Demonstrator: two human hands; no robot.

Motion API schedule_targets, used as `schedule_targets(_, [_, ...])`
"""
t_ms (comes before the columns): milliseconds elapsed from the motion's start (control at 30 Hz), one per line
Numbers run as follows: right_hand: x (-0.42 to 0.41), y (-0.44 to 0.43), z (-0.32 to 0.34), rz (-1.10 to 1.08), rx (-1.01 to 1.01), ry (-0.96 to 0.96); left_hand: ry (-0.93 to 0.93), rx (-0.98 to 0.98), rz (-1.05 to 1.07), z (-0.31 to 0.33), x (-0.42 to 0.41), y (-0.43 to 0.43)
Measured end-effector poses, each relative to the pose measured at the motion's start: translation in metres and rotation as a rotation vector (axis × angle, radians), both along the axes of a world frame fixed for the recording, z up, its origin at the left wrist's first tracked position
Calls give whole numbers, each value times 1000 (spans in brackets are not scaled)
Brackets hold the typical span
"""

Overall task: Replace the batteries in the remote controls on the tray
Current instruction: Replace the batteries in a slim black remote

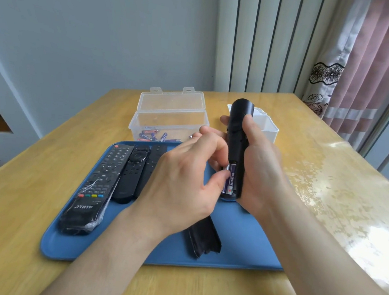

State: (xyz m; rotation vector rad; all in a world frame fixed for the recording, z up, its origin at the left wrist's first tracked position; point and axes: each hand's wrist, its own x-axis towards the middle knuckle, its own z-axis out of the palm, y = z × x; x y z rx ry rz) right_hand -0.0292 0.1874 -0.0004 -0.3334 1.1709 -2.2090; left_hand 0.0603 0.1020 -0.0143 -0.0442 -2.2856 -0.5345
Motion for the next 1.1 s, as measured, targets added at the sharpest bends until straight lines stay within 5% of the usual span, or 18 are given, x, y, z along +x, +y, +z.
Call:
schedule_targets(500, [3, -1, -4, 31, 30, -1, 40, 362, -194, -3, -1, 3])
schedule_targets(700, [-6, -2, -3, 93, -183, -239, 151, 884, -392, 3, -4, -5])
schedule_targets(767, [-8, -1, -3, 111, -224, -302, 107, 811, -384, 4, -2, -13])
schedule_targets(900, [-9, 0, -2, 52, -294, -391, -117, 365, -227, 3, 5, -11])
schedule_targets(1033, [-9, 1, -1, -42, -320, -334, -391, 671, -259, -1, -2, -2])
schedule_targets(1100, [-10, 2, 0, -27, -327, -287, -303, 915, -248, 0, -6, -1])
